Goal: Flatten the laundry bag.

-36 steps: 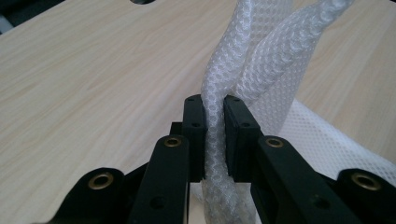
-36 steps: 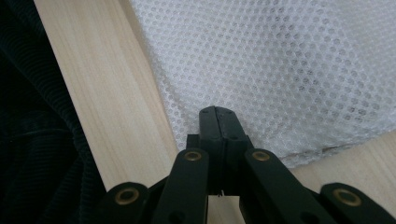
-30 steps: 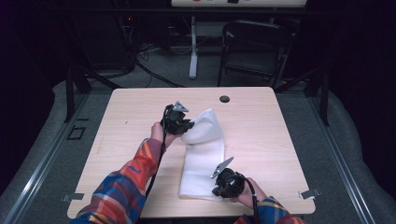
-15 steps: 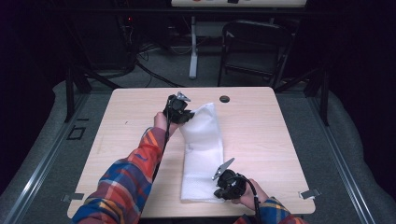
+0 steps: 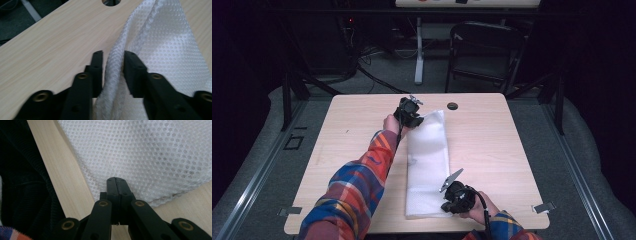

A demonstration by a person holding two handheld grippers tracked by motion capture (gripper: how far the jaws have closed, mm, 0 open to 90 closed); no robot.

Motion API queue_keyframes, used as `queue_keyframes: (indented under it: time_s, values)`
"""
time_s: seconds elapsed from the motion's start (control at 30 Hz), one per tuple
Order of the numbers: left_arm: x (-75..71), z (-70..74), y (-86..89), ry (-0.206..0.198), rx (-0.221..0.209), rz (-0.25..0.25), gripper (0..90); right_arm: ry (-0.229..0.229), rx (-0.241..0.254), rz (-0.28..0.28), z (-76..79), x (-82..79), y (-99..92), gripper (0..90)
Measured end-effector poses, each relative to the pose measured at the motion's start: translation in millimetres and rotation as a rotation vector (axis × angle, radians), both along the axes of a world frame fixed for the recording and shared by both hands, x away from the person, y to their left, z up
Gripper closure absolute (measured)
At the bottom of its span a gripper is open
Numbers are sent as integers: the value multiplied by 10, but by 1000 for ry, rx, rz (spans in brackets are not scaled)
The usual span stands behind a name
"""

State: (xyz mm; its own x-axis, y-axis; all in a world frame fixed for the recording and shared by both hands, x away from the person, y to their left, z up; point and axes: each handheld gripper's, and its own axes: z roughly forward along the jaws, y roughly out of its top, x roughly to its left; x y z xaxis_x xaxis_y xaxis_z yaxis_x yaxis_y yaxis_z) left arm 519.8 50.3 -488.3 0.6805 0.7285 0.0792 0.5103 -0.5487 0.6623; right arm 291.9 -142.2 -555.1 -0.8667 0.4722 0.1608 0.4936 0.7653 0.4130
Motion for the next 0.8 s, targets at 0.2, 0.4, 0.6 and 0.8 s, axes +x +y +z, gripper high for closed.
queue_keyframes:
  time_s: [0.2,0.4,0.6,0.8]
  values:
    - [28,22,48,-21,-1,57,354,7,5,-5,0,0,3,900]
    - [0,52,147,17,-34,70,207,6,4,-11,6,1,10,874]
    - [-193,61,202,35,-43,34,157,-45,61,-57,89,14,-21,582]
    - [-490,25,286,44,-66,-14,137,-85,49,-127,184,63,-104,247]
